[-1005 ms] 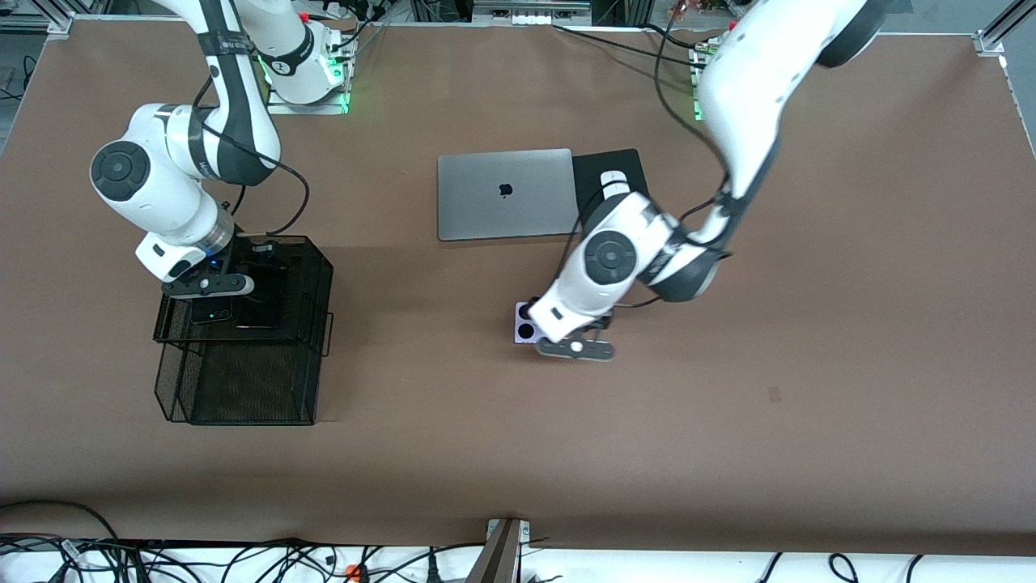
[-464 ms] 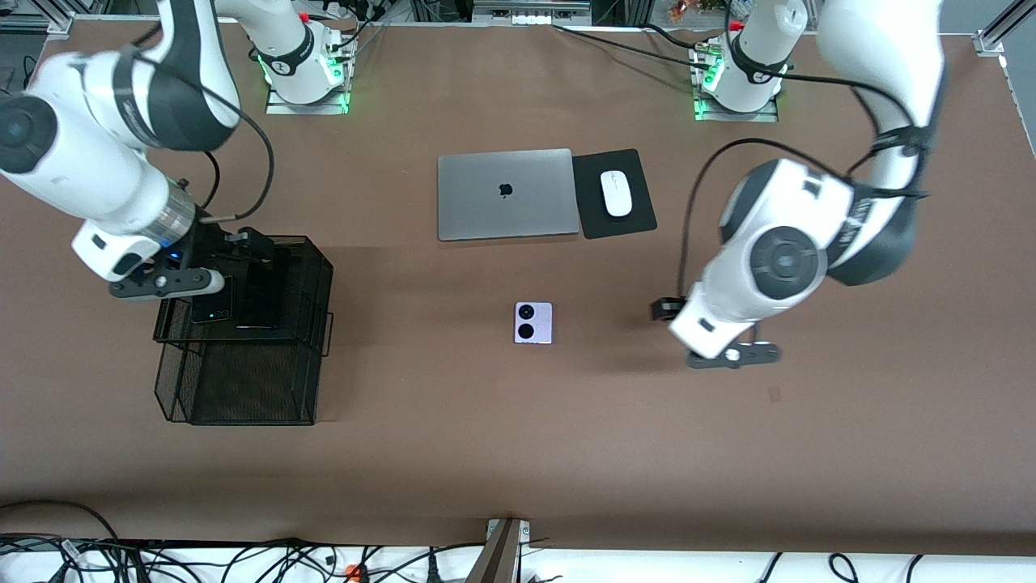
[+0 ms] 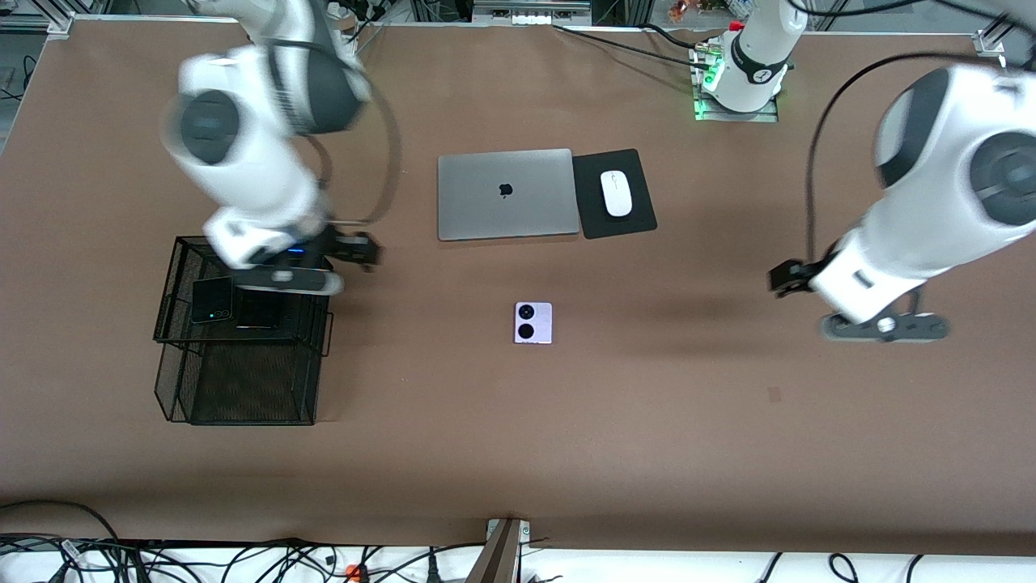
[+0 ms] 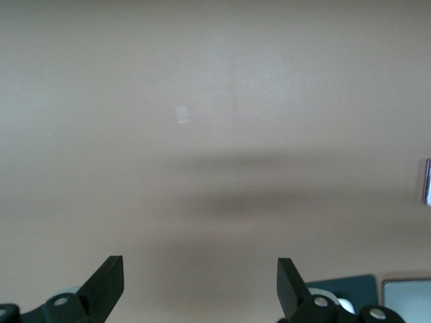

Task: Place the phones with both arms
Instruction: 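Release the tall phone in the basket while the left gripper releases the white phone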

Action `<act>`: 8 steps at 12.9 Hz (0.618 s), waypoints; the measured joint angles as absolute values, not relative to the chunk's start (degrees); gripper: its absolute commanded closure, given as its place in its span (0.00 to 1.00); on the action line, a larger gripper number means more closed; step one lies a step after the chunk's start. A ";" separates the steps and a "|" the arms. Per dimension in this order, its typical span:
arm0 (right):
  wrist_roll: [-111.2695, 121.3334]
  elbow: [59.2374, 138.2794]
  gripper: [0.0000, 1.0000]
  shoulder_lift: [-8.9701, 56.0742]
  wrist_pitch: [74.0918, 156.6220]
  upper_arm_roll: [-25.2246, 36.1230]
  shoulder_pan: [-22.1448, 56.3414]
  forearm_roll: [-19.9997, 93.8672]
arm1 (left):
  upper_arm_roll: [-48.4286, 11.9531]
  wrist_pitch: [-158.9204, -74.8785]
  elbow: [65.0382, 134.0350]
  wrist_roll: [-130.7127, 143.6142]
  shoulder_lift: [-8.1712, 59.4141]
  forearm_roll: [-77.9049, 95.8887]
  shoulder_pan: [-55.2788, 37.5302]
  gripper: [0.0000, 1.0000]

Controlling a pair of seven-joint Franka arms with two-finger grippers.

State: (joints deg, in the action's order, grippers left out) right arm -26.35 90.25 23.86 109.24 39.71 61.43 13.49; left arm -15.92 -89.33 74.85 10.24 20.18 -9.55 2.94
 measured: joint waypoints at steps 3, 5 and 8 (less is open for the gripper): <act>-37.54 80.51 0.00 34.54 111.10 32.92 61.81 13.52 | -10.36 -87.81 75.72 3.93 15.32 -5.19 2.59 0.00; -43.14 75.85 0.00 40.37 114.63 29.03 61.89 13.55 | -4.37 -88.34 79.01 -1.21 11.66 -1.27 1.55 0.00; -50.40 74.01 0.00 45.89 122.60 24.62 61.92 13.55 | -2.46 -97.86 90.03 -2.60 2.64 -0.83 1.39 0.00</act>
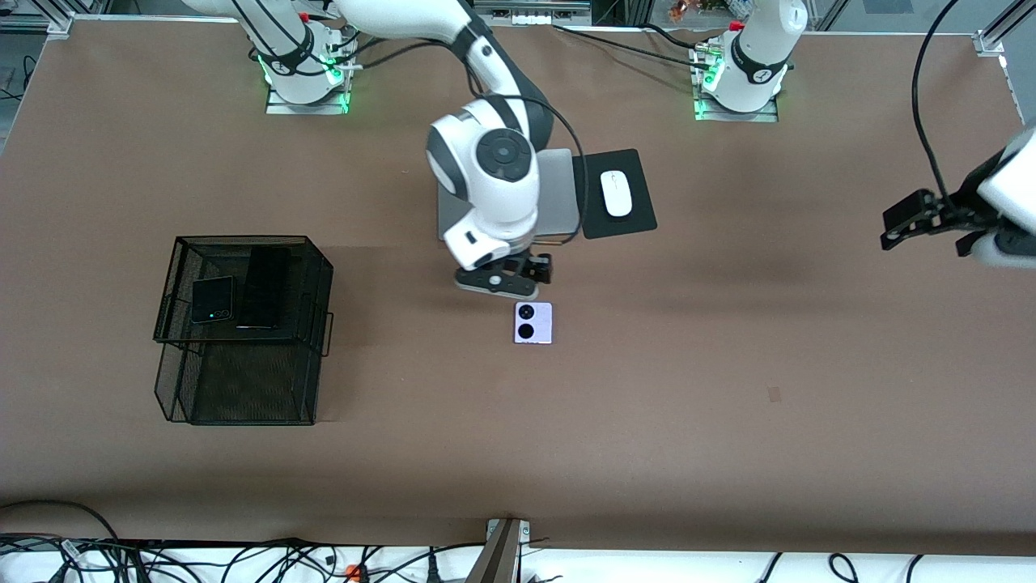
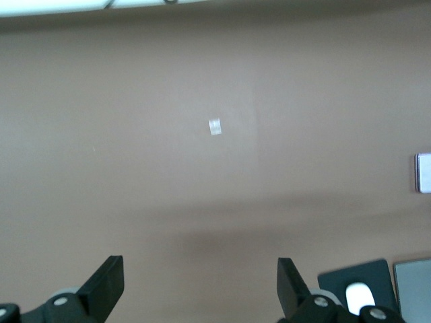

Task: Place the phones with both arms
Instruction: 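Reach the right gripper to the white flip phone and grasp it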

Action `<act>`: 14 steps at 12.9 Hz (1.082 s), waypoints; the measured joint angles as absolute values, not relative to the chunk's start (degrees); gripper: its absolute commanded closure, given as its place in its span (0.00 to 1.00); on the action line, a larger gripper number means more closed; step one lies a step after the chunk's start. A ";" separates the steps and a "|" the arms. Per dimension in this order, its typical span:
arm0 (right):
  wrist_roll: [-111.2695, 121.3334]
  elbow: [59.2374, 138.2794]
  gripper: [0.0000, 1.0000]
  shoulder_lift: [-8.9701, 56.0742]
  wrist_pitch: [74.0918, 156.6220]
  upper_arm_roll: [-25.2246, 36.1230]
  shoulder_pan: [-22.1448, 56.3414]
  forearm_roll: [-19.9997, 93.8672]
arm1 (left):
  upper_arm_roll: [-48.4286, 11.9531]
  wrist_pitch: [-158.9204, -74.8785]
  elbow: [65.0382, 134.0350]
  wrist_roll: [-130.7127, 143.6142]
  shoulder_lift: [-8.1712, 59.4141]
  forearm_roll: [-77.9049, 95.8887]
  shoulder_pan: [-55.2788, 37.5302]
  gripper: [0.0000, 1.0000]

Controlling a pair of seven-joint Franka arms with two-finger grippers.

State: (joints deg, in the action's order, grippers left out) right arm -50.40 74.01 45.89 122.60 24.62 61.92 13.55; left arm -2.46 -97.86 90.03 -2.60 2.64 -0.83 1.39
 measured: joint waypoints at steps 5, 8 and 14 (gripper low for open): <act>-56.25 73.65 0.00 51.95 130.28 23.22 62.85 13.55 | 2.80 -101.32 99.01 -2.64 -3.37 -0.83 -2.96 0.00; -56.76 73.54 0.00 55.07 134.18 23.19 63.40 13.55 | 3.21 -101.52 99.47 -2.74 -3.02 -1.03 -3.35 0.00; -56.86 73.46 0.00 58.71 140.64 23.19 63.43 13.55 | 3.03 -100.05 97.77 -2.74 -1.68 -1.30 -3.88 0.00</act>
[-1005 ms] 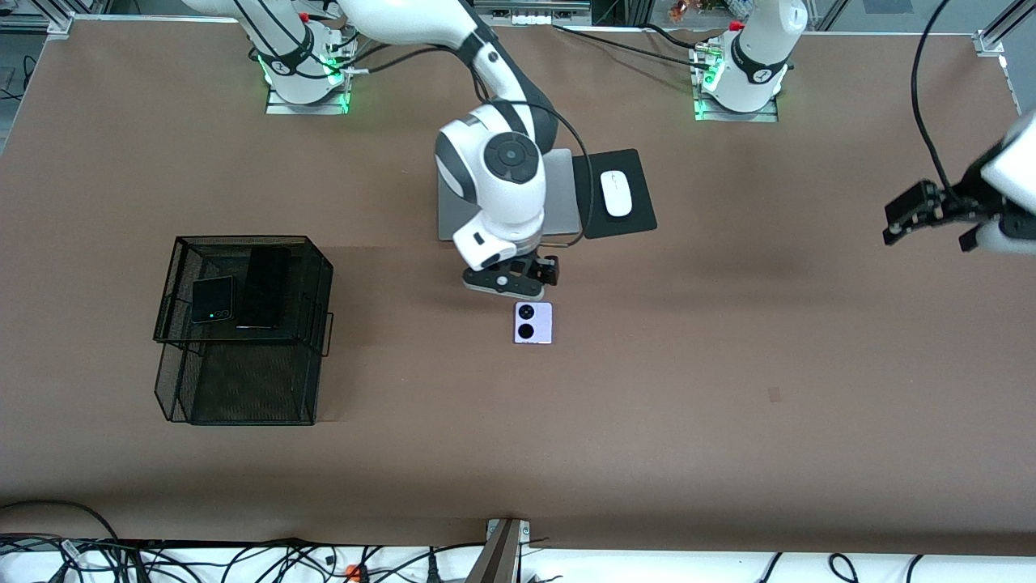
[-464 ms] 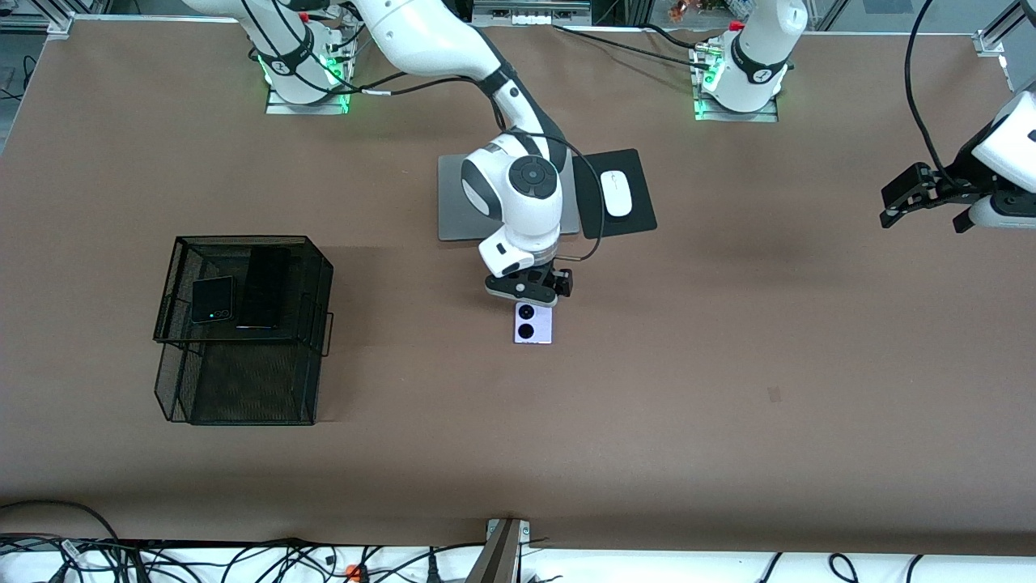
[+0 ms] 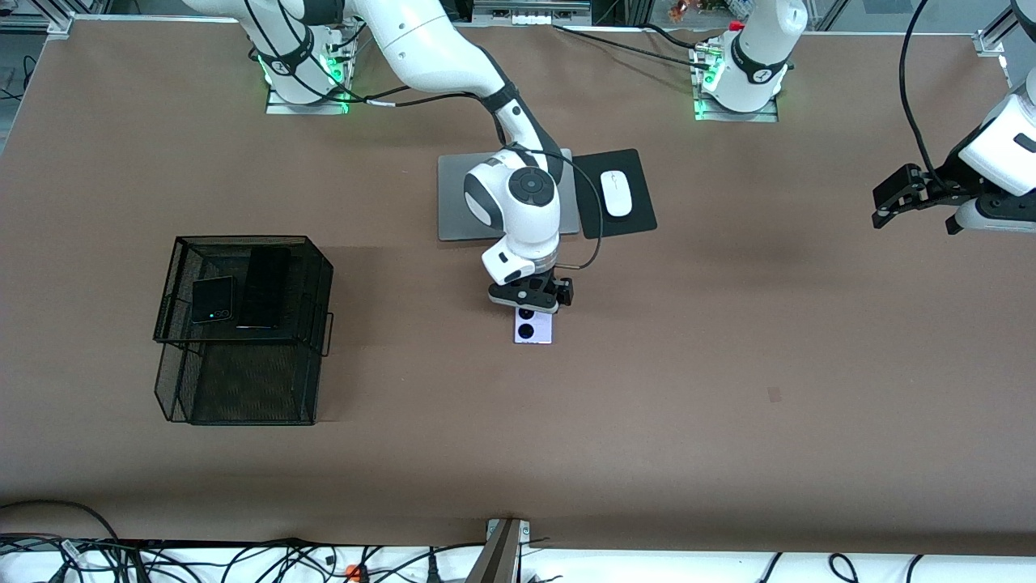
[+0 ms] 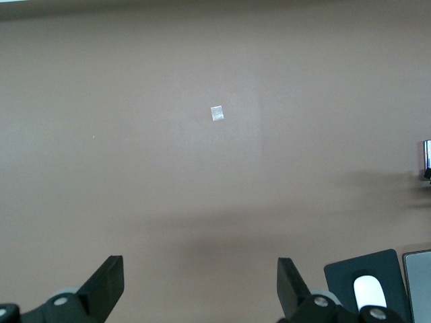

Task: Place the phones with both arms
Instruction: 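Reach the right gripper to the white flip phone and grasp it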

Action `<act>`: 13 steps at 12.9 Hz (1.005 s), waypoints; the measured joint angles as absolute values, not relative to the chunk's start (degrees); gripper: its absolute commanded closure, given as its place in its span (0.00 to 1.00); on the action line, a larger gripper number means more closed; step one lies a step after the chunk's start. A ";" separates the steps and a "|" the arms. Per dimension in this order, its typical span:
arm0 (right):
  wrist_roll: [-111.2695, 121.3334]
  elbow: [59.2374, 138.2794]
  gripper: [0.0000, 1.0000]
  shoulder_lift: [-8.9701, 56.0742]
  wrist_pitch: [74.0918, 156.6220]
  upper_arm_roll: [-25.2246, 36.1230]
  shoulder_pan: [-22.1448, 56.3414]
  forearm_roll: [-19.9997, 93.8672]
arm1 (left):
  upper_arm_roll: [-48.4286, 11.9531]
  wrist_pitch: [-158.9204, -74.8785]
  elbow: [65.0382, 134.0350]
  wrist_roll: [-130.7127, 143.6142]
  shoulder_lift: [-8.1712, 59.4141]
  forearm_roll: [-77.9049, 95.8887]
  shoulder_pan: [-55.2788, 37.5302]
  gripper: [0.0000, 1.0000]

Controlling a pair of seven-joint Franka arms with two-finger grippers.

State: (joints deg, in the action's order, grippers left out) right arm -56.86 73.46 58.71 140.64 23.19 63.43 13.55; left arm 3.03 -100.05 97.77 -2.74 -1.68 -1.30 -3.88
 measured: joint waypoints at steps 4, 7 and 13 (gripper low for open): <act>-56.86 73.45 0.00 59.55 141.73 23.22 63.43 13.33 | 3.22 -99.75 97.33 -2.74 -1.06 -1.32 -3.63 0.00; -56.86 73.45 0.40 59.59 141.97 23.22 63.43 13.09 | 3.31 -98.70 97.27 -2.74 -1.01 -1.32 -3.59 0.00; -56.82 73.39 0.94 59.48 141.88 23.34 63.46 12.79 | 3.63 -98.38 97.10 -2.82 -0.43 -1.33 -3.52 0.00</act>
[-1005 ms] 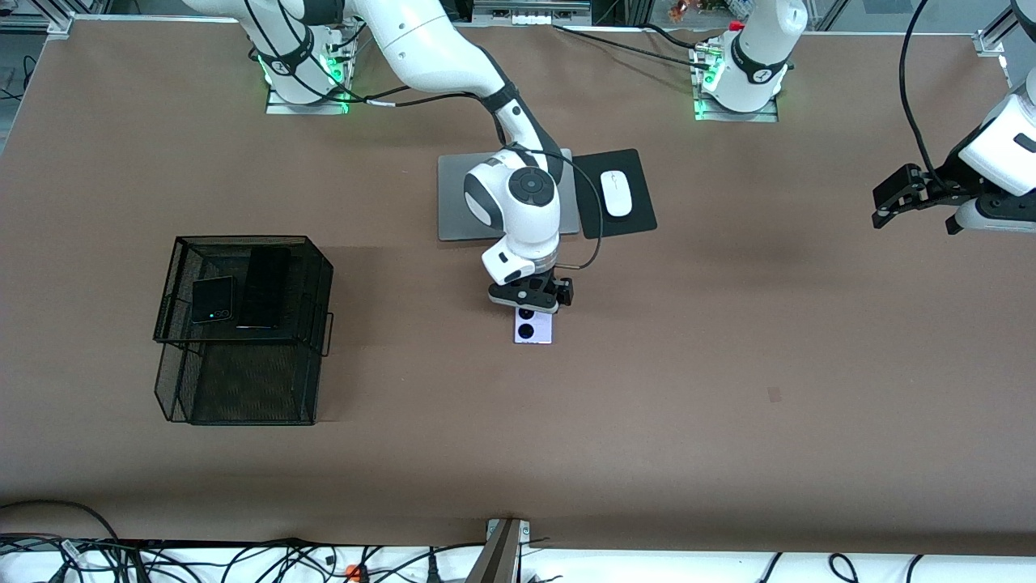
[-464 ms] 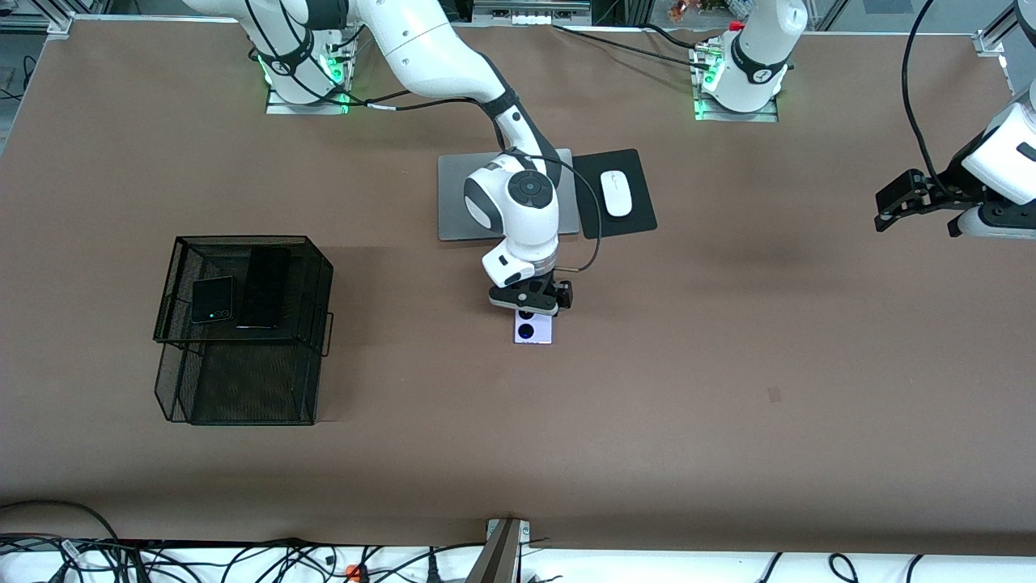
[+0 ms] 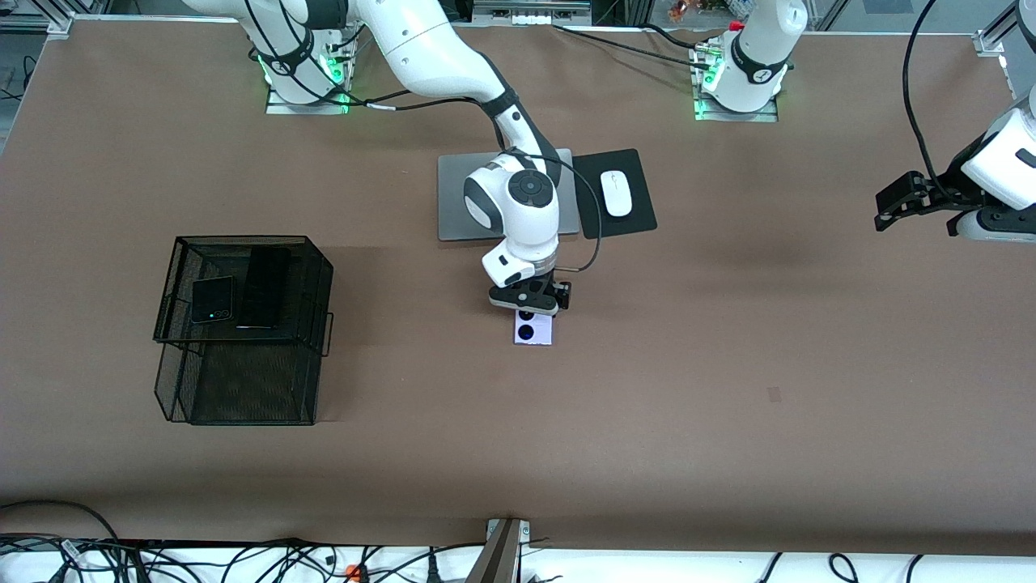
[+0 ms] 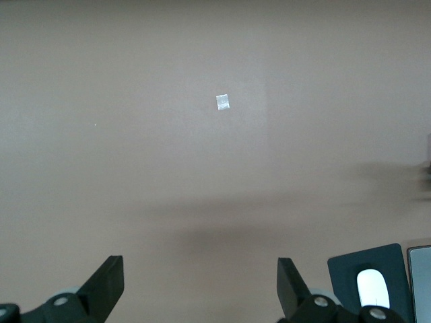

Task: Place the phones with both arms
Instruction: 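Reach the right gripper to the white flip phone and grasp it, then carry the white phone into the basket and open the right gripper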

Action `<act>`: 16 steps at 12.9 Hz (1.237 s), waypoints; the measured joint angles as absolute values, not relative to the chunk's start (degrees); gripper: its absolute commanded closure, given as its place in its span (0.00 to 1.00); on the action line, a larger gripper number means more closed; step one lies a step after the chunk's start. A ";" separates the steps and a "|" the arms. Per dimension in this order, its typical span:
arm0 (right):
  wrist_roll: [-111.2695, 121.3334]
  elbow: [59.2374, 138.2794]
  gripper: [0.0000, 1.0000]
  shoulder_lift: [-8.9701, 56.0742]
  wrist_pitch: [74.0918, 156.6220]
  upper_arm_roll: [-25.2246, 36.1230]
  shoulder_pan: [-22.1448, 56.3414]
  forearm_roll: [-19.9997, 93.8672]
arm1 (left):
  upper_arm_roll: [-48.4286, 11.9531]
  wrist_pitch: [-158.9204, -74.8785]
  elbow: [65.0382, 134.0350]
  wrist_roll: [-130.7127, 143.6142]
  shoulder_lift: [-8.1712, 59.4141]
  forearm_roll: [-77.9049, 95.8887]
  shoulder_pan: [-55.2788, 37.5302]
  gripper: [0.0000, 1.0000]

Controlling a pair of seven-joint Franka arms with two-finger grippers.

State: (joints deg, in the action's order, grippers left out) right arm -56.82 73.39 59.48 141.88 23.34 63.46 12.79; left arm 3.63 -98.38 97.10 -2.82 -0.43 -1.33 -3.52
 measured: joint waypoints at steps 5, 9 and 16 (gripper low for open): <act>-56.73 70.13 0.98 59.05 135.94 25.42 63.40 12.79 | 3.62 -98.25 96.14 -2.83 -0.20 -1.33 -3.52 0.00; -56.08 62.25 0.98 55.30 120.11 27.50 63.28 12.79 | 3.57 -98.22 96.02 -2.83 -0.12 -1.33 -3.53 0.00; -36.45 63.25 0.98 40.45 99.54 33.77 60.08 12.74 | 3.53 -98.19 95.93 -2.83 -0.10 -1.33 -3.55 0.00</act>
